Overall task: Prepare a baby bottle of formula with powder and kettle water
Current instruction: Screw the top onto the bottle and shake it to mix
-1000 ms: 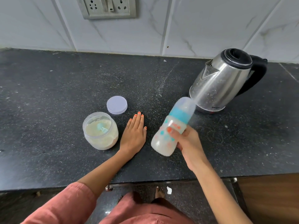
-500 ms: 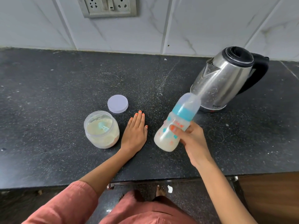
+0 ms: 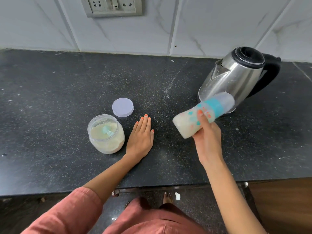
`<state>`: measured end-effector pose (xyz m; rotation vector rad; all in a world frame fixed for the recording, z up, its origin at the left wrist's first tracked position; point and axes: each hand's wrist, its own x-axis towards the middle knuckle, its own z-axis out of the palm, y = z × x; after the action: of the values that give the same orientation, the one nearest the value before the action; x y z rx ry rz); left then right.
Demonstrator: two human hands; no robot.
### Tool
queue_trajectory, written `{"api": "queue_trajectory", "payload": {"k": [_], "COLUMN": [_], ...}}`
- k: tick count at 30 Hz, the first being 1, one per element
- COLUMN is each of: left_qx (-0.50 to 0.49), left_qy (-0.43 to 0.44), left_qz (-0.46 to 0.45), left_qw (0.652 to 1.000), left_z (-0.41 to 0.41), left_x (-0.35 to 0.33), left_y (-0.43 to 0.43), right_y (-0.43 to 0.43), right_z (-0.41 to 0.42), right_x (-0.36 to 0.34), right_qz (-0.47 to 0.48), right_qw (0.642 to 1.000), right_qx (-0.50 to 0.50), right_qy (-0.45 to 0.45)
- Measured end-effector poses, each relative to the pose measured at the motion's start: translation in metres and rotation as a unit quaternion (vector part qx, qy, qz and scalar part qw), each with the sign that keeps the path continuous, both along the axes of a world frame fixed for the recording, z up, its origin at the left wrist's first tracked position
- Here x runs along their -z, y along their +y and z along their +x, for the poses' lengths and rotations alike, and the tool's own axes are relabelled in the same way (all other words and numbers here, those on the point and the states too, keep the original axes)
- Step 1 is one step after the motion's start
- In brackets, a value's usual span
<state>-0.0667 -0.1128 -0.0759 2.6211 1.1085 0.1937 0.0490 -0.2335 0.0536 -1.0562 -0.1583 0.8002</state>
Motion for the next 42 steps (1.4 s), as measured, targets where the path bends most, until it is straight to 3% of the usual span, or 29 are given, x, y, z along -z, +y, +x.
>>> {"api": "queue_trajectory", "payload": {"k": [2, 4, 6, 8, 11, 13, 15, 19, 21, 23, 26, 30, 32, 37, 42], "left_qx": [0.002, 0.002, 0.003, 0.002, 0.002, 0.004, 0.002, 0.001, 0.001, 0.001, 0.003, 0.009, 0.005, 0.002, 0.002], "left_qy": [0.0, -0.003, 0.002, 0.004, -0.006, -0.001, 0.003, 0.01, 0.007, 0.004, 0.0, 0.001, 0.002, -0.001, -0.011], "left_qz": [0.004, 0.001, -0.001, -0.003, -0.001, 0.0, -0.002, -0.007, -0.009, -0.006, 0.005, -0.001, 0.001, 0.002, 0.004], "left_qw": [1.0, 1.0, 1.0, 1.0, 1.0, 1.0, 1.0, 1.0, 1.0, 1.0, 1.0, 1.0, 1.0, 1.0, 1.0], "left_z": [0.0, 0.0, 0.0, 0.0, 0.0, 0.0, 0.0, 0.0, 0.0, 0.0, 0.0, -0.001, -0.001, 0.0, -0.001], "left_x": [0.0, 0.001, 0.001, 0.001, 0.0, 0.0, -0.001, -0.001, -0.001, -0.001, 0.0, 0.0, 0.0, -0.001, 0.0], "left_y": [0.0, 0.0, 0.001, 0.001, 0.0, 0.0, 0.0, 0.001, 0.001, 0.0, 0.0, 0.0, 0.0, 0.0, -0.001], "right_y": [0.003, -0.001, -0.009, -0.01, -0.002, 0.003, 0.001, -0.011, -0.007, 0.0, 0.004, -0.009, -0.011, 0.002, 0.0], "right_z": [-0.001, -0.008, -0.015, -0.013, -0.006, -0.005, -0.009, -0.015, -0.011, -0.005, -0.008, -0.02, -0.016, -0.002, -0.007], "right_x": [0.002, 0.003, 0.005, 0.005, 0.001, 0.0, 0.002, 0.004, 0.001, 0.001, 0.004, 0.011, 0.01, 0.003, 0.005], "right_qz": [0.012, -0.037, -0.107, -0.113, -0.016, 0.011, -0.028, -0.137, -0.099, -0.027, 0.001, -0.113, -0.126, -0.012, -0.007], "right_qw": [0.999, 0.997, 0.972, 0.965, 0.997, 1.0, 0.998, 0.951, 0.97, 0.996, 1.0, 0.967, 0.96, 1.0, 0.989], "right_qx": [0.028, -0.051, -0.153, -0.171, -0.054, 0.007, -0.041, -0.197, -0.152, -0.057, -0.008, -0.177, -0.181, -0.013, -0.075], "right_qy": [0.018, -0.047, -0.139, -0.162, -0.046, 0.005, -0.042, -0.194, -0.159, -0.06, -0.005, -0.145, -0.173, -0.008, 0.124]}}
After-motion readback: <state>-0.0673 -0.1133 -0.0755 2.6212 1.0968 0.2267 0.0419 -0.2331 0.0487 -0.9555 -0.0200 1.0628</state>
